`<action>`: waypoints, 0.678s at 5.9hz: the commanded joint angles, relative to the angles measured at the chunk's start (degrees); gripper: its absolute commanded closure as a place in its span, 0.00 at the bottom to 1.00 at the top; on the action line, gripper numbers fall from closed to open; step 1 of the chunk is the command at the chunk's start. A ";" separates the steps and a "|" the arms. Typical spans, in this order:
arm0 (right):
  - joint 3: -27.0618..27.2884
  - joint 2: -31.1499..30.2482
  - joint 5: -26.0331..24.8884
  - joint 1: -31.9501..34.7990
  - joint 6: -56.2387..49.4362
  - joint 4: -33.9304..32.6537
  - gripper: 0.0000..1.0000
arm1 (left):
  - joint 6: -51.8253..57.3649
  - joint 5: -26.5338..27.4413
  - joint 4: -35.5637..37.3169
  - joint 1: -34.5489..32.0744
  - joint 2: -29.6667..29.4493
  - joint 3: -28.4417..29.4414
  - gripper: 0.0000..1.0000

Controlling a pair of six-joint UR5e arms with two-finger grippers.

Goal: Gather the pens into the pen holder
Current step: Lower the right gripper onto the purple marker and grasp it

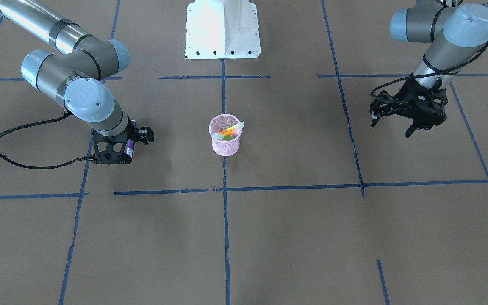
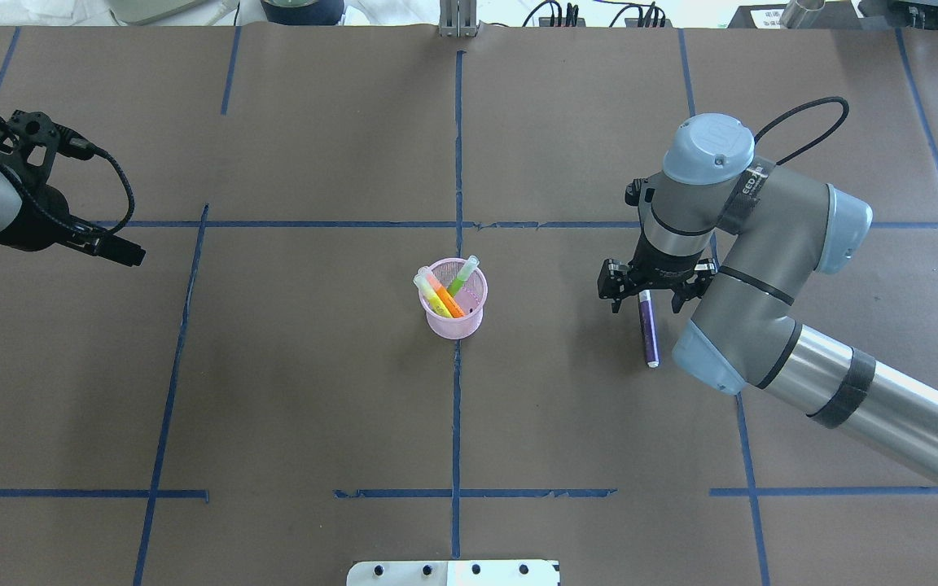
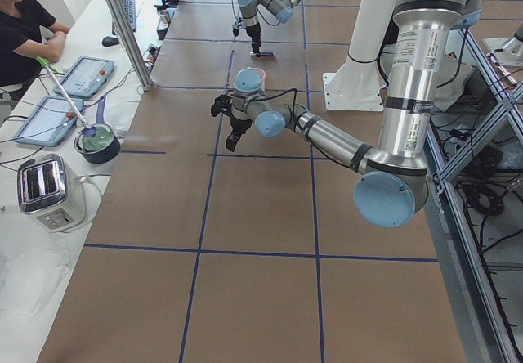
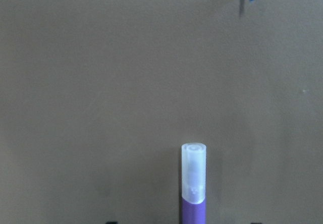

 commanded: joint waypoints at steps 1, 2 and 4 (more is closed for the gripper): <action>-0.66 0.13 -0.06 0.00 0.07 -0.01 0.19 | -0.15 -0.19 -0.06 0.00 -0.16 -0.46 0.00; -0.84 0.04 -0.06 -0.09 0.07 -0.01 0.21 | -0.15 -0.10 -0.06 0.00 -0.33 -0.46 0.00; -1.28 0.04 0.03 -0.18 0.07 -0.01 0.22 | -0.15 -0.10 -0.06 0.00 -0.25 -0.64 0.00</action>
